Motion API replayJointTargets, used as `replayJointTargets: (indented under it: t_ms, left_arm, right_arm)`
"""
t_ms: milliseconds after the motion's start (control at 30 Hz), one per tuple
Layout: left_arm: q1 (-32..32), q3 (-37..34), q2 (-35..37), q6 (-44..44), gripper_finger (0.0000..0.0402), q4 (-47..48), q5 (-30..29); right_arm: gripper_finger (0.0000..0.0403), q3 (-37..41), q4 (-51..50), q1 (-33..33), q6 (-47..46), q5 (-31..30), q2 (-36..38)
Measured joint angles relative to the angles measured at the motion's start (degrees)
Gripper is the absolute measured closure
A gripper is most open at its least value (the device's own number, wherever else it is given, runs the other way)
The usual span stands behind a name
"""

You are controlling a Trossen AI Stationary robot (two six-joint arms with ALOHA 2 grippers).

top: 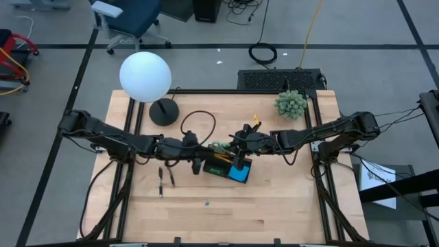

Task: Pick and place office supplies into organizer
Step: Put the green scissors into the desk organizer, then put the left black pen into the desk organizer

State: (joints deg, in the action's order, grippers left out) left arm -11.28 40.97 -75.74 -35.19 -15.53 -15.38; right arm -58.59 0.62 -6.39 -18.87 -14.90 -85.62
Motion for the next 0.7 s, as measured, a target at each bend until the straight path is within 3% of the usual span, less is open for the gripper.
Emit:
replayJointTargets:
  t_ms: [400, 700]
  left_arm:
    - [-0.4, -0.13, 11.86, 1.74, 0.0321, 3.89, 2.45]
    - [-0.49, -0.07, 14.68, 1.04, 0.0321, 7.58, 2.2]
  right_arm:
    - [0.0355, 0.0, -0.07, -0.1, 0.24, 0.27, 0.0]
    - [0.0292, 0.0, -0.07, -0.11, 0.68, 0.22, 0.0]
